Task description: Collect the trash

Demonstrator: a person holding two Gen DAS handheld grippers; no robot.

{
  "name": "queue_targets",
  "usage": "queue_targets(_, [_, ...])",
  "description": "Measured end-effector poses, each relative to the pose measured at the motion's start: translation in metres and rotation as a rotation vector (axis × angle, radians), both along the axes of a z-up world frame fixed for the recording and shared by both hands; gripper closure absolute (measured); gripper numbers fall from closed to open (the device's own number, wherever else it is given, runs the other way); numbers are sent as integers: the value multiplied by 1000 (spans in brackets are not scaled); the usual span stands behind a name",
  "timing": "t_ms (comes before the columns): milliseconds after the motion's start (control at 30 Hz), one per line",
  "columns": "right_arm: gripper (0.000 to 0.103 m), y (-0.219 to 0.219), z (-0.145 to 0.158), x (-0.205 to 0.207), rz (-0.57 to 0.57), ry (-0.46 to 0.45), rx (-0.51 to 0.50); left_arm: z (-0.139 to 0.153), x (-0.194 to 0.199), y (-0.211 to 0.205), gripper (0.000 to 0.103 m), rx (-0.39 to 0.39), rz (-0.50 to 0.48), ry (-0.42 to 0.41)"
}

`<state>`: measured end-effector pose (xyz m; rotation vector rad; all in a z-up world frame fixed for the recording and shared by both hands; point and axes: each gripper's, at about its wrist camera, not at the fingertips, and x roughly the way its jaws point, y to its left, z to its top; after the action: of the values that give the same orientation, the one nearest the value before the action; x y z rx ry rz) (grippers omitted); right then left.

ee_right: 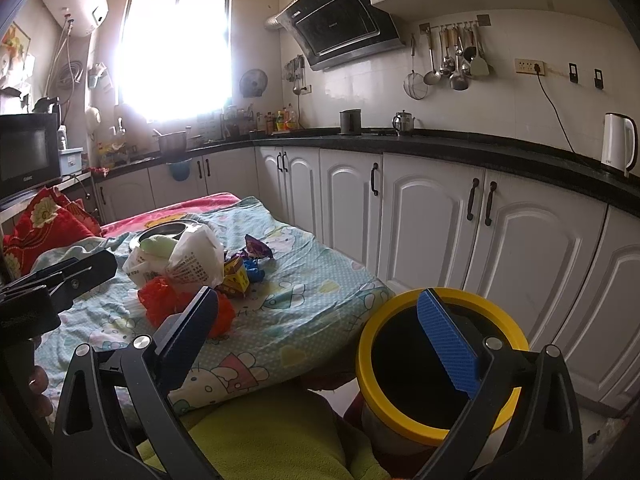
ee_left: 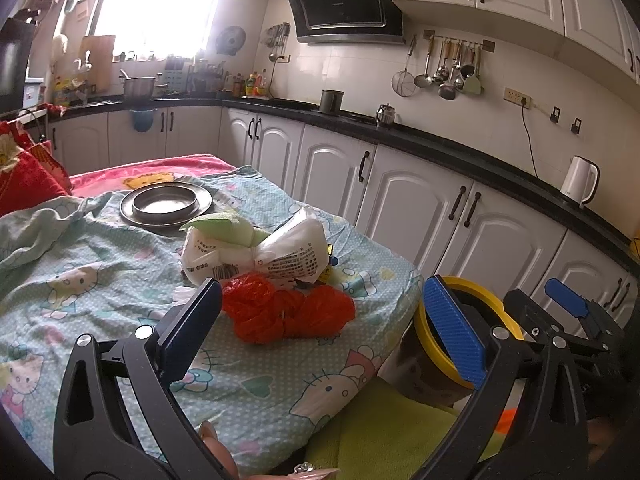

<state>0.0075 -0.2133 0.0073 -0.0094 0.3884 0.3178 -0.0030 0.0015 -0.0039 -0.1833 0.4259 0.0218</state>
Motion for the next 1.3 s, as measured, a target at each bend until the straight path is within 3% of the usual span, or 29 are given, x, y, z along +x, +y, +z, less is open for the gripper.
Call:
queue_targets(300, [6,2,-6,0,15,6,-4,-1,-1,3,11,-9,9,0])
queue_targets(467, [6,9,-6,4,96,36,-4,-2,0,14,11,-28,34,2])
queue_targets(833, [6,36,-6,16,228,93,-33,-2,4,54,11,-62,117,2])
queue_targets(1300, [6,74,-21,53,372,205,-71,-2,37,115,11,-107,211,65])
